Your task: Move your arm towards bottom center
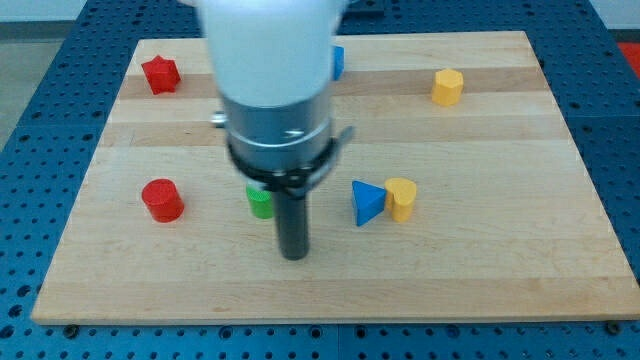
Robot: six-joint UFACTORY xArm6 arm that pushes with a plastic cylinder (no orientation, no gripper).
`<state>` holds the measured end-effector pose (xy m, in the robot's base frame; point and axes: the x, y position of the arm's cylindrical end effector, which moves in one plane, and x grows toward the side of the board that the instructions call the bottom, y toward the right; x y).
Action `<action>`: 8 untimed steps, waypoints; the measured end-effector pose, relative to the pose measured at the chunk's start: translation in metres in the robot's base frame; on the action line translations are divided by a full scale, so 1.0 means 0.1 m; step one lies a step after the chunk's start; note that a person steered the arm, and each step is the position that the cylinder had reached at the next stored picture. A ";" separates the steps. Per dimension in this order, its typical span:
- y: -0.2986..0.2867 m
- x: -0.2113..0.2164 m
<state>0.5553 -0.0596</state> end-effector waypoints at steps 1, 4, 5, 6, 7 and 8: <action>-0.22 0.00; -0.22 0.62; -0.22 0.63; -0.21 0.63; -0.21 0.63; 0.33 0.37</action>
